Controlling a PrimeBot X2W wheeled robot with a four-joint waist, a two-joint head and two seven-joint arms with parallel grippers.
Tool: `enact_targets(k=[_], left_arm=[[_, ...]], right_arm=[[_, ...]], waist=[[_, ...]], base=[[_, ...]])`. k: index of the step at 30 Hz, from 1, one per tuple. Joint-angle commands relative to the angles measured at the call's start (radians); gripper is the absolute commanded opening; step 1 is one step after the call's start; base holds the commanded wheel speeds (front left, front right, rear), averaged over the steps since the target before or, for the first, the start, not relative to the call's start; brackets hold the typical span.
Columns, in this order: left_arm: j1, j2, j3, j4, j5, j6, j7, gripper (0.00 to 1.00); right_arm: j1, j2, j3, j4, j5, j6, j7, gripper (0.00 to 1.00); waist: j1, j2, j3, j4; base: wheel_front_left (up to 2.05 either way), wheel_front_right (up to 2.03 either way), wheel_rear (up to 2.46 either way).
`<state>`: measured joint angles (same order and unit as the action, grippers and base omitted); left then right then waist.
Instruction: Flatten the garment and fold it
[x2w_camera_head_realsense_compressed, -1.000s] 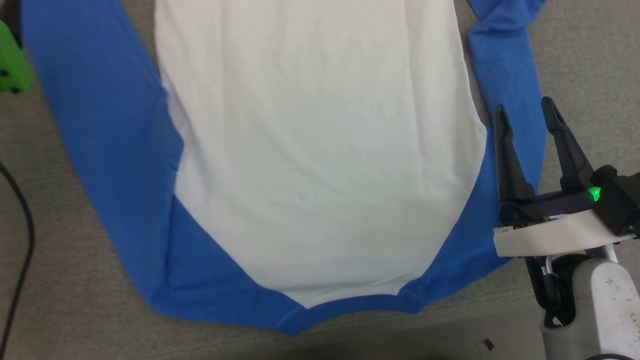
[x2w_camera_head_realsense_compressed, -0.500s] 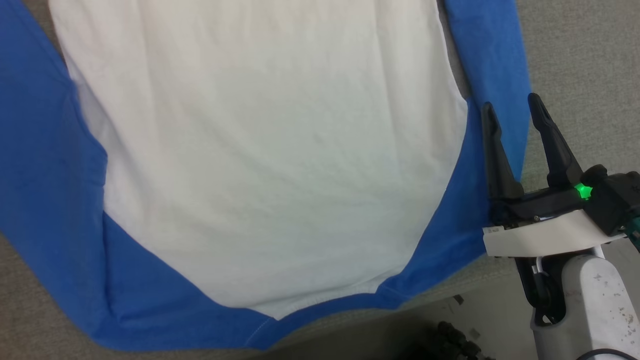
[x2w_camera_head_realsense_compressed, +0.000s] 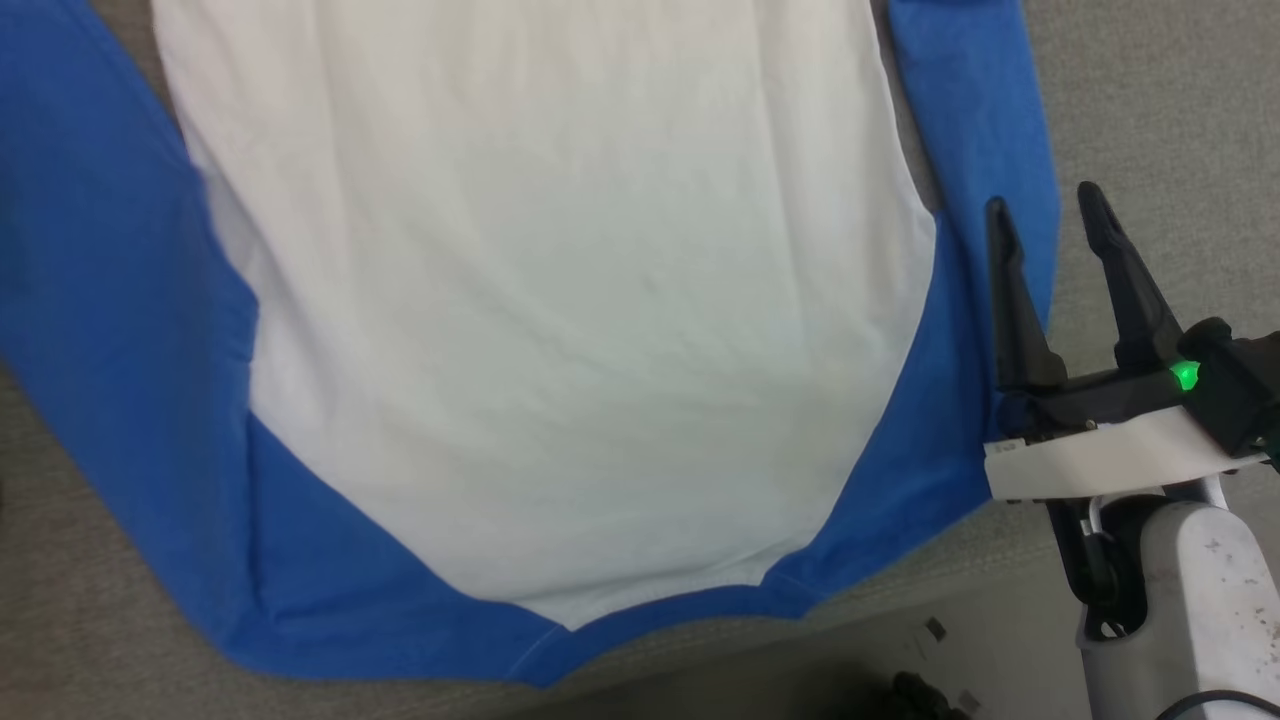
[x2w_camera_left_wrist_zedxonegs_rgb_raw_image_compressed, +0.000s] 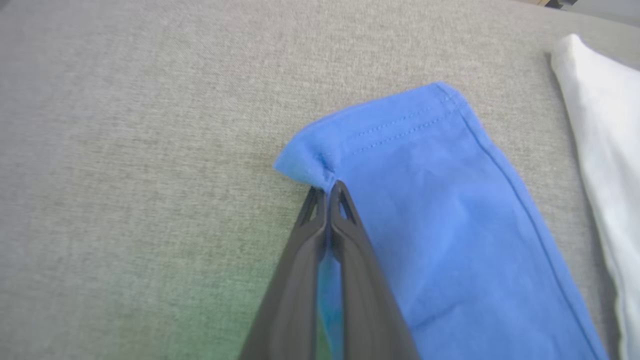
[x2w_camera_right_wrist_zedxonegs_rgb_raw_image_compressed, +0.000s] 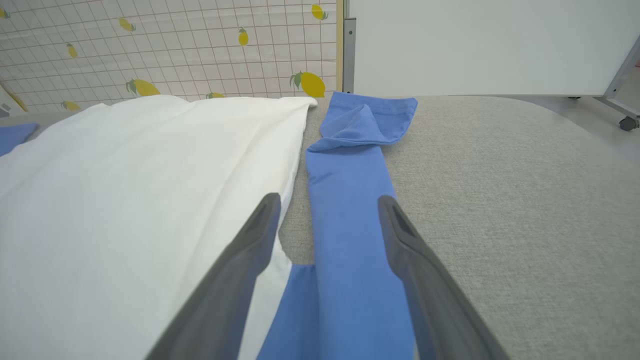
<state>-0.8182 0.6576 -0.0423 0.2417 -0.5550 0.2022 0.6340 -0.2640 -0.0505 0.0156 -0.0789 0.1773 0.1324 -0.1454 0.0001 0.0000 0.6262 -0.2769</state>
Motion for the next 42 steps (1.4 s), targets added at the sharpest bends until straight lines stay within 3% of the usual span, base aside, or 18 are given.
enact_targets(k=[1,6,12,18,22,27,32,42], left_arm=[[0.034,-0.008,0.008,-0.005,-0.010,-0.009,-0.038,0.00],[0.112,-0.024,0.031,-0.055,-0.027,-0.042,-0.146,0.00],[0.201,-0.016,0.059,-0.137,-0.042,-0.059,-0.201,0.00],[0.260,-0.008,0.085,-0.246,-0.068,-0.064,-0.203,0.00],[0.268,-0.035,0.058,-0.318,-0.101,-0.078,-0.176,0.00],[0.265,-0.116,-0.038,-0.389,-0.129,-0.089,-0.139,0.00],[0.225,-0.237,-0.186,-0.409,-0.129,-0.106,-0.121,0.00],[0.060,-0.457,-0.424,-0.172,-0.071,-0.154,-0.123,0.00]], right_arm=[[0.007,0.000,-0.010,0.001,-0.012,-0.002,0.007,1.00],[0.048,0.000,-0.044,-0.009,-0.026,-0.002,0.042,1.00],[0.103,0.000,-0.060,-0.029,-0.036,-0.002,0.089,1.00],[0.156,0.000,-0.083,-0.054,-0.029,-0.002,0.121,1.00],[0.178,0.000,-0.092,-0.066,-0.026,-0.002,0.135,1.00],[0.197,0.000,-0.094,-0.074,-0.017,-0.002,0.144,1.00],[0.213,0.000,-0.096,-0.078,-0.006,-0.002,0.147,1.00],[0.223,0.000,-0.083,-0.071,0.013,-0.002,0.140,1.00]], waist=[[-0.0001,0.0000,-0.083,0.061],[-0.0001,0.0000,-0.199,0.128],[-0.0001,0.0000,-0.321,0.181],[-0.0001,0.0000,-0.401,0.214],[-0.0001,0.0000,-0.430,0.229],[-0.0001,0.0000,-0.453,0.233],[-0.0001,0.0000,-0.467,0.220],[-0.0001,0.0000,-0.447,0.142]], base=[[0.00,0.00,0.00],[0.00,0.00,0.00],[0.00,0.00,0.00],[0.00,0.00,0.00],[0.00,0.00,0.00],[0.00,0.00,0.00],[0.00,0.00,0.00],[0.00,0.00,0.00]])
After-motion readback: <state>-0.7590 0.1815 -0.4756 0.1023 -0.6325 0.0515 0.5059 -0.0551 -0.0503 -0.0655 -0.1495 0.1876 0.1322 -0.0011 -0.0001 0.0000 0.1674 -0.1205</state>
